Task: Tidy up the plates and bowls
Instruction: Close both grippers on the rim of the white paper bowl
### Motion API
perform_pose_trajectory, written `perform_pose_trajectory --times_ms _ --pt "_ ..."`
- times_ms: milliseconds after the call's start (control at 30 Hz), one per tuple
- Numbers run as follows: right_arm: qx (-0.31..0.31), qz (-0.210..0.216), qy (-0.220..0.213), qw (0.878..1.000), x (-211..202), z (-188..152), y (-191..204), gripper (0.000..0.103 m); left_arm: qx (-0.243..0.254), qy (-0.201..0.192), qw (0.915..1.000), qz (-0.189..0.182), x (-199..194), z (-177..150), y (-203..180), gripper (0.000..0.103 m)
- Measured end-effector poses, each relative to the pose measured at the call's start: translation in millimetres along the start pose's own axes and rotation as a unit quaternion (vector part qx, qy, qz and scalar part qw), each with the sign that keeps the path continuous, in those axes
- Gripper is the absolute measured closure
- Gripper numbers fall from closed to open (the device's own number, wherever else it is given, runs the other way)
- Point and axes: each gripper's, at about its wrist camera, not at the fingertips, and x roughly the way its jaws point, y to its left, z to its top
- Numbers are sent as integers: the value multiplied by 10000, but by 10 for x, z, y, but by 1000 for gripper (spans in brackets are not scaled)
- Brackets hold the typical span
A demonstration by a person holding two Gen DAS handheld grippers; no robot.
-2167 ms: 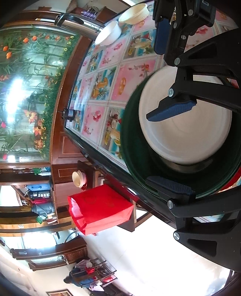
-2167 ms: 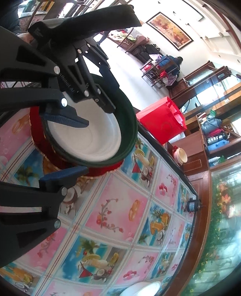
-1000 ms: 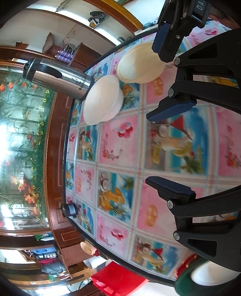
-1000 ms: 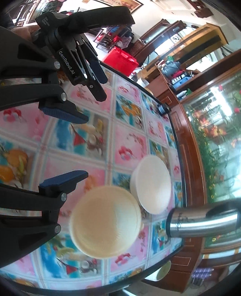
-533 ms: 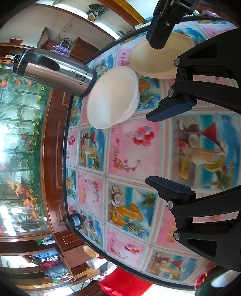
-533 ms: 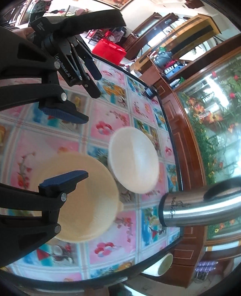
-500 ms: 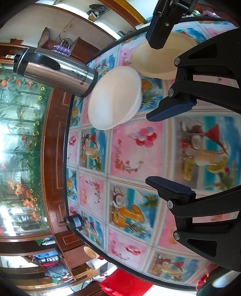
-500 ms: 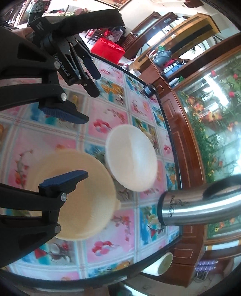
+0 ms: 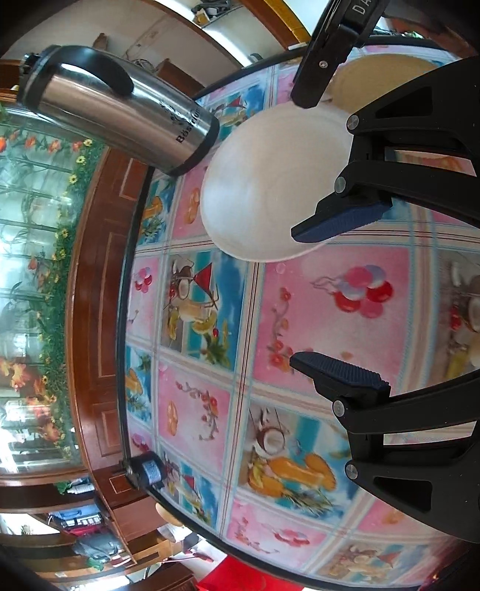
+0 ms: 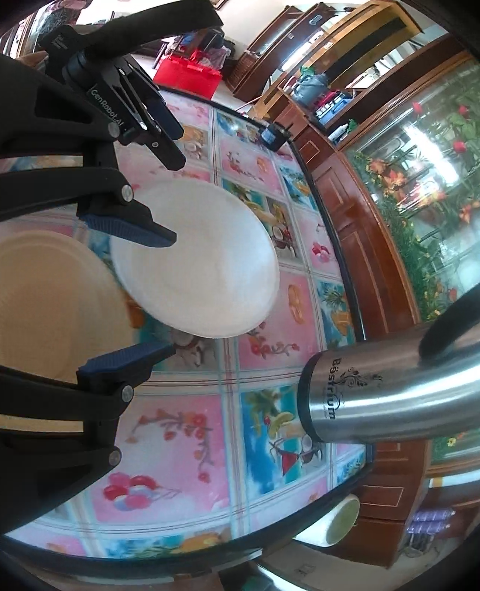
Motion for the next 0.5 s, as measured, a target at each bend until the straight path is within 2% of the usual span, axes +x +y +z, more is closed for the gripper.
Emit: perform_pose_trajectory --times_ms 233,300,367,500 --pt "-59 -16 89 9999 216 100 -10 52 -22 242 9997 -62 272 25 -124 41" --pt "-58 16 96 9999 237 101 -30 58 19 285 9996 -56 323 27 -159 41" --pt "-79 -13 79 9999 244 111 -48 70 63 335 9994 -62 366 18 -193 41" --pt "-92 7 101 9999 264 109 -86 82 58 368 9992 -124 424 -8 -196 42"
